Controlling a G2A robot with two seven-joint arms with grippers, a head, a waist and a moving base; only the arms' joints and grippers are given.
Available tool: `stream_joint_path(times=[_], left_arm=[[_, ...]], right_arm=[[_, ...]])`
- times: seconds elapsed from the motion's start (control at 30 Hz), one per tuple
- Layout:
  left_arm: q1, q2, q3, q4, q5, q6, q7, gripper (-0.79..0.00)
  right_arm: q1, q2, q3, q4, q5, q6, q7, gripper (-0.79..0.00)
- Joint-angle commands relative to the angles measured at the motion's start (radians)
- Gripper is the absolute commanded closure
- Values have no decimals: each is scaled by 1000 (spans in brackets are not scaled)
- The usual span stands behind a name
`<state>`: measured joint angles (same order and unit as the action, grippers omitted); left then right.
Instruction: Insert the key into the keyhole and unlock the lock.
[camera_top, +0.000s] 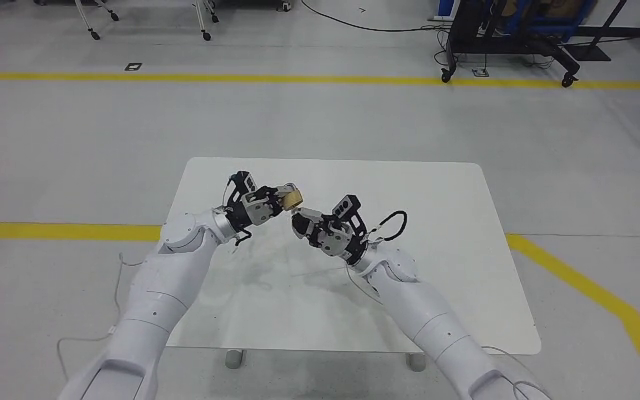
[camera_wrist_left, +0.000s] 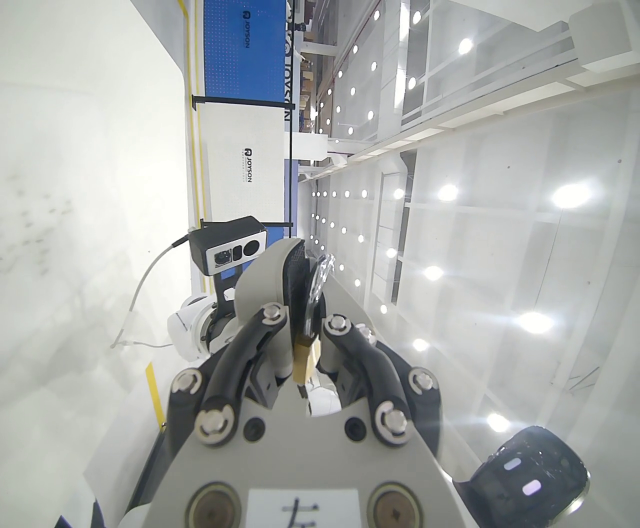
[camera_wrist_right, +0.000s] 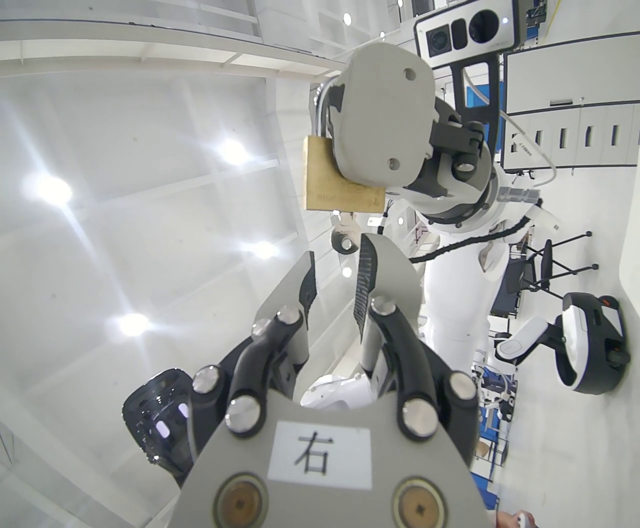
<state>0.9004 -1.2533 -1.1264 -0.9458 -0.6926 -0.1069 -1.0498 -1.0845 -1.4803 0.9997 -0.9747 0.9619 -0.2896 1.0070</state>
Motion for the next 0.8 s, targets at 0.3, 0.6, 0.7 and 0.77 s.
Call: stream_joint_path(times=[0.3,0.6,0.7,0.77], left_arm=[[3,-1,-1,-4,7,4,-9,0],[6,-3,3,-15,22,-23,-17,0],[9,-3,0,-19,22,-50,-13,0],[10,-2,-3,-20,42,-70,7,0]], right_arm=[[19,-9,-5,26,-6,33,-33,-58],[22,-19,3,43,42,50,-20,0],[23,-23,8,55,84,66,6,0],[26,-25,9,66,90,69,22,0]])
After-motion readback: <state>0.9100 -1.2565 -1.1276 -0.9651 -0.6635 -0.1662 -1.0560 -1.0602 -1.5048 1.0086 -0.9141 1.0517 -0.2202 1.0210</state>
